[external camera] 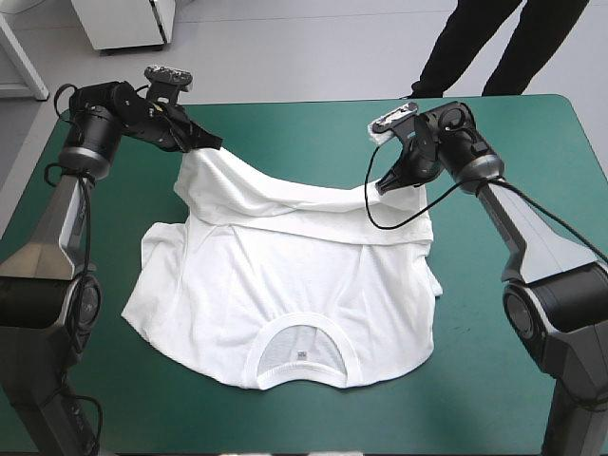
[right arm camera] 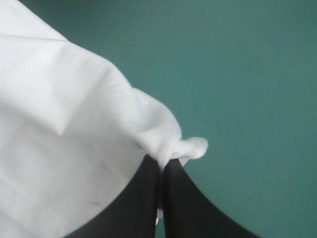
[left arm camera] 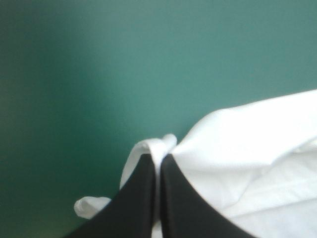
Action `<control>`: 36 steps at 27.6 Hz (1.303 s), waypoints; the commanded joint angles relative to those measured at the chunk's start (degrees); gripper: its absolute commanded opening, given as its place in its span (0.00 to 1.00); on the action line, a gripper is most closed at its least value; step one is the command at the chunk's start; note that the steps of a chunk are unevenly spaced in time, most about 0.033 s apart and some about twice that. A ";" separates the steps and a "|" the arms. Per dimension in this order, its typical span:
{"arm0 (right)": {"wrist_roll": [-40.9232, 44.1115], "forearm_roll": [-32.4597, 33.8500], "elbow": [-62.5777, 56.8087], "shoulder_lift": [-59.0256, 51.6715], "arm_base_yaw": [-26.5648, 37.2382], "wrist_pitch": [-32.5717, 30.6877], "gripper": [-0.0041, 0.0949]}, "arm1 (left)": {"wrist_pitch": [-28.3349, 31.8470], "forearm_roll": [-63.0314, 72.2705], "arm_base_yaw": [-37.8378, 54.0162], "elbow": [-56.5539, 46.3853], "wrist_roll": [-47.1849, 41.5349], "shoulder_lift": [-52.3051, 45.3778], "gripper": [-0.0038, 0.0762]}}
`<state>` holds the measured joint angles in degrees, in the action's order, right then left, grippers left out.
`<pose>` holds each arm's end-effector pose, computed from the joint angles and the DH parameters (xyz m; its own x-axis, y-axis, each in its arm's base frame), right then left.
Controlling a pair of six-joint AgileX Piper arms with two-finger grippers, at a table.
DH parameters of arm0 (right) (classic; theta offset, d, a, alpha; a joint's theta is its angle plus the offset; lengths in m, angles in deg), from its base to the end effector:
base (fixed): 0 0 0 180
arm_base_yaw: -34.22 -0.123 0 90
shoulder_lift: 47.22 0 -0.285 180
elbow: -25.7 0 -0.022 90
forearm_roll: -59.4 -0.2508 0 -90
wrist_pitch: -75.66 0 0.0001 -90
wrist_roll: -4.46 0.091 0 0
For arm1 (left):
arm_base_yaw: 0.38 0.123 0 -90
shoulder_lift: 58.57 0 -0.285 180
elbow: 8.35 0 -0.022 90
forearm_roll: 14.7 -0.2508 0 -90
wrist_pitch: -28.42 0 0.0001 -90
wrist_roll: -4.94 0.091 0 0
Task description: Fold the cloth
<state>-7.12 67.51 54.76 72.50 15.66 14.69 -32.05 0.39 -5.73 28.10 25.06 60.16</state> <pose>0.4164 0.1280 0.3103 -0.7322 -0.5262 -0.4324 -0.4733 0.8497 -0.2326 0.4334 -0.0613 0.3586 -0.7146 0.2795 -0.6413 0.3947 0.9179 -0.0398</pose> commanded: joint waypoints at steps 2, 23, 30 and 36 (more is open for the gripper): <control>-1.02 -1.27 2.02 -0.93 1.26 3.19 0.03 | 7.17 2.48 -0.13 1.62 -0.14 -0.78 0.02; -5.85 -25.21 0.53 -10.10 10.58 -10.63 0.56 | -10.15 -7.93 -0.13 -1.68 -4.81 -10.59 0.65; -5.96 -24.63 -14.53 -23.85 10.58 -9.39 0.56 | -11.30 -10.24 -0.13 -22.32 -6.52 -25.28 0.65; -5.29 -24.74 -29.86 -40.45 10.48 -6.30 0.56 | -9.20 -15.09 -0.13 -41.71 -10.38 -30.61 0.65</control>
<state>-12.40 44.08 26.85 38.05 25.85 5.76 -42.98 -13.92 -5.73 -11.55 16.49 31.67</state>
